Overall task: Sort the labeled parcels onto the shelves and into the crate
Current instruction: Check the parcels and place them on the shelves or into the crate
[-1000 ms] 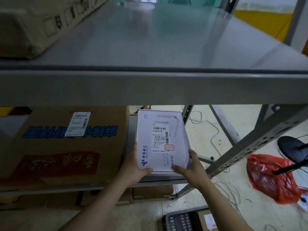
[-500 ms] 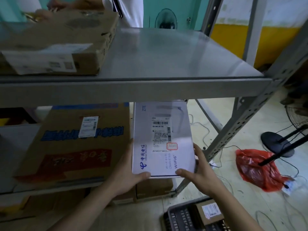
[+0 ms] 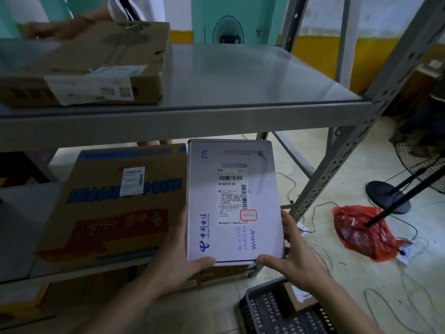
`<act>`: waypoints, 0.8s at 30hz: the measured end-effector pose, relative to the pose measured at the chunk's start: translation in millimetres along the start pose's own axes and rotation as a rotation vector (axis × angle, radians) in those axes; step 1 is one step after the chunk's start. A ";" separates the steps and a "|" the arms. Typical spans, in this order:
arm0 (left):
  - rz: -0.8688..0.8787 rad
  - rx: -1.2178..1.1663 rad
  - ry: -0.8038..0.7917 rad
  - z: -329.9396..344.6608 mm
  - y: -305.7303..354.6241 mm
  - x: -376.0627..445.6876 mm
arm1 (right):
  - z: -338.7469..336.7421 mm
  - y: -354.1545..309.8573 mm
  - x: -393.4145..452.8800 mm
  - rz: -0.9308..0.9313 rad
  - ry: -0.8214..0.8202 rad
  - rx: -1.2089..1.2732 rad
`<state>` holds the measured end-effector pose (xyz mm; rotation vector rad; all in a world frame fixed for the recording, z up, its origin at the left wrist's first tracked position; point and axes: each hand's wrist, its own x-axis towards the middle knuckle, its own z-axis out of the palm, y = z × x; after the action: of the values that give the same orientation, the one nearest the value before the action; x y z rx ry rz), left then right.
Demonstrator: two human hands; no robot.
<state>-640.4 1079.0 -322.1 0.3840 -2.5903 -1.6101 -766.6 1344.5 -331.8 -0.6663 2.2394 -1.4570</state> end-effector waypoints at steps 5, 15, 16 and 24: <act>-0.017 0.003 -0.015 -2.1 -3.2 -4.6 | 4.8 3.5 -5.2 0.010 0.017 -0.033; -0.013 0.053 0.000 -2.3 -1.9 -6.8 | 4.7 1.0 -7.6 0.004 0.054 -0.052; -0.013 0.054 -0.001 -1.5 -2.4 -7.6 | 4.5 1.2 -7.7 0.004 0.054 -0.058; -0.024 0.052 -0.009 2.4 -2.2 -10.6 | 1.9 1.5 -12.2 0.020 0.053 -0.080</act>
<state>-630.2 1082.7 -324.4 0.4140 -2.6488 -1.5578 -755.9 1350.7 -333.1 -0.6352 2.3488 -1.3970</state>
